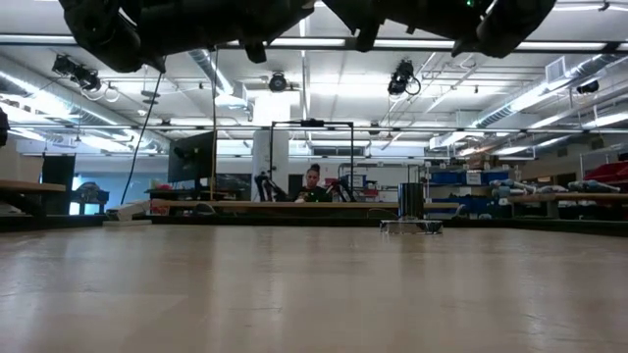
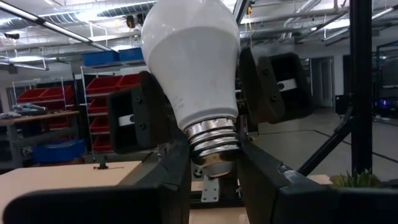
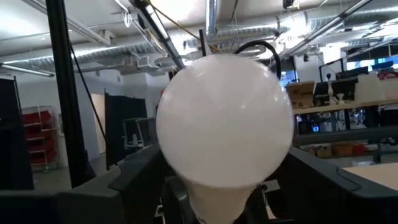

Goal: Screw lightbulb
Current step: Insert the white lightbulb into the silver lamp

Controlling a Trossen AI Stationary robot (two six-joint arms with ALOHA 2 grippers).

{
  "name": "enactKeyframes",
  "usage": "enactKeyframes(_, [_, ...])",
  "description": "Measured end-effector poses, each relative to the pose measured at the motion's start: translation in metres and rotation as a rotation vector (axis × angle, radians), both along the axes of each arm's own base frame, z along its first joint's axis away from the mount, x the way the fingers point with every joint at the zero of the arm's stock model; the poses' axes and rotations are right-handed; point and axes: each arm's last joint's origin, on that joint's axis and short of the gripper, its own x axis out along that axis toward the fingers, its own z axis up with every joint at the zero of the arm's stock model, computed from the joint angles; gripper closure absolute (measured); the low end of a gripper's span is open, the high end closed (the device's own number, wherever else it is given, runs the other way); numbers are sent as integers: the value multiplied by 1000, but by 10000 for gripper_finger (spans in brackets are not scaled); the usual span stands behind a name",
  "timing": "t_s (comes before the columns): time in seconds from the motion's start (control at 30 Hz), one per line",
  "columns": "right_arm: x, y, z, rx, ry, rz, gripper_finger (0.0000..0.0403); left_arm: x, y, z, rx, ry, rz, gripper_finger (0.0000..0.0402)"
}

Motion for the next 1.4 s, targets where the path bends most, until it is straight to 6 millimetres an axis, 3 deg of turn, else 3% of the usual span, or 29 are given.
enactKeyframes(0.57, [0, 1, 1, 4, -8, 9, 120, 1, 0, -1, -1, 16, 0, 301])
enactKeyframes(0.87, [0, 1, 0, 1, -7, 12, 136, 1, 0, -2, -12, 23, 14, 264])
enactKeyframes(1.4, [-14, -6, 18, -64, -21, -47, 144, 3, 2, -11, -24, 119, 78, 253])
